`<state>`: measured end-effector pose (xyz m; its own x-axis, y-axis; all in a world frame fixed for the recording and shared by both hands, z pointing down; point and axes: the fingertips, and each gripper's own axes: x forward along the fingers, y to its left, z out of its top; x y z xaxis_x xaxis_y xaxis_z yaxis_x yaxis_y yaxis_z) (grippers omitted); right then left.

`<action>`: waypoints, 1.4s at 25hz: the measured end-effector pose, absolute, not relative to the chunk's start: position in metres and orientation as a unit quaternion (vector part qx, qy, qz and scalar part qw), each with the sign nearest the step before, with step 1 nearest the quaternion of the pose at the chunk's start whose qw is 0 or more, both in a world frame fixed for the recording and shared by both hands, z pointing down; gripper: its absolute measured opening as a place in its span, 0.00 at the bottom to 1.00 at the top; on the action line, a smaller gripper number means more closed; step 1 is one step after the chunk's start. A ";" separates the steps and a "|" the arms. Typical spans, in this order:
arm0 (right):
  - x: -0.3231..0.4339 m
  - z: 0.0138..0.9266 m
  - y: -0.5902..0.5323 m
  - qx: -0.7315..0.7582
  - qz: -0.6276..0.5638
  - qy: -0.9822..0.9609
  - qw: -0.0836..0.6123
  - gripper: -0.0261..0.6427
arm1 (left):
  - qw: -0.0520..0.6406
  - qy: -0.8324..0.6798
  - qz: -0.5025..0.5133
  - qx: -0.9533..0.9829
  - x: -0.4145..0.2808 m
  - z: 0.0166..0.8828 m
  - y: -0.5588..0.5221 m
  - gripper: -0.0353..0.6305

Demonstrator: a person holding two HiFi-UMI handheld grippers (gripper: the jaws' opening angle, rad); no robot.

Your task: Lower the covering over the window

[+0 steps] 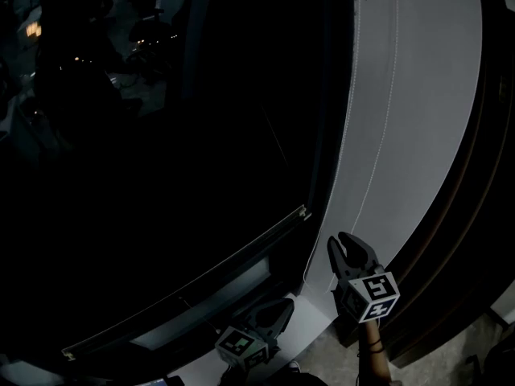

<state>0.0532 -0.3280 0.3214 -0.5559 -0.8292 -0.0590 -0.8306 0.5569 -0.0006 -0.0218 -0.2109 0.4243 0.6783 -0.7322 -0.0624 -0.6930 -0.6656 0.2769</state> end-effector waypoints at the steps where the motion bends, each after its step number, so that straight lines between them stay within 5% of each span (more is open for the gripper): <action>1: 0.053 0.315 -0.342 -0.469 0.019 0.883 0.025 0.16 | 0.112 -0.397 -0.090 0.906 -0.021 0.422 -0.218 0.06; 17: 0.041 0.254 -0.463 -0.484 0.049 0.872 0.057 0.17 | 0.104 -0.447 -0.086 0.884 -0.029 0.422 -0.269 0.06; 20: 0.039 0.249 -0.459 -0.476 0.063 0.875 0.062 0.07 | 0.110 -0.449 -0.082 0.883 -0.030 0.426 -0.269 0.06; 35: 0.054 0.289 -0.390 -0.499 0.057 0.860 0.091 0.06 | 0.125 -0.420 -0.085 0.895 -0.036 0.428 -0.253 0.06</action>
